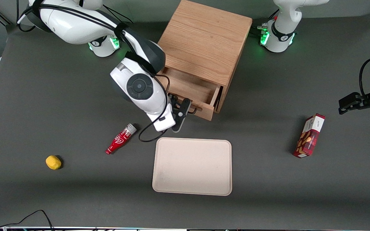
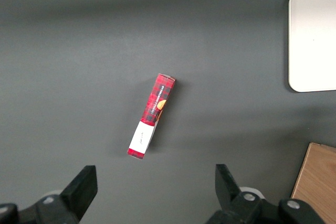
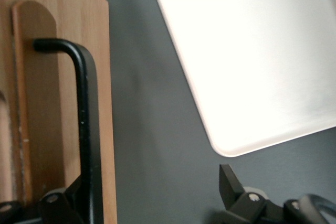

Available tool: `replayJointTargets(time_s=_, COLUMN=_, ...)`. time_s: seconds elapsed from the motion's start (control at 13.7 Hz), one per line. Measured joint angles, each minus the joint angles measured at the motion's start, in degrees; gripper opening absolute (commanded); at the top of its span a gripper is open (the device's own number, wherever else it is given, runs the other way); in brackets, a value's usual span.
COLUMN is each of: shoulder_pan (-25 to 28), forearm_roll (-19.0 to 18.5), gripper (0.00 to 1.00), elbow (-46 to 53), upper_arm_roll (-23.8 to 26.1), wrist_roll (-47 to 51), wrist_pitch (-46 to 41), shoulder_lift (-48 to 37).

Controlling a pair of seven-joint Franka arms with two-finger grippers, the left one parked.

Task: Open upper drawer
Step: 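Pull the handle outward from the cabinet with the right gripper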

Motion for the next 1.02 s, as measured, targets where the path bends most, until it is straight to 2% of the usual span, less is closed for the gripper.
replayJointTargets(time_s=0.59, shoulder_pan=-1.25, forearm_roll=0.01, gripper=1.0, elbow=0.24, upper_arm_roll=-5.61, wrist_roll=-2.44, wrist_pitch=11.0, shoulder_lift=0.2)
replayJointTargets(time_s=1.02, shoulder_pan=-3.97, forearm_roll=0.8, gripper=1.0, elbow=2.32, upper_arm_roll=-6.48, wrist_roll=-4.25, wrist_pitch=12.68, shoulder_lift=1.89)
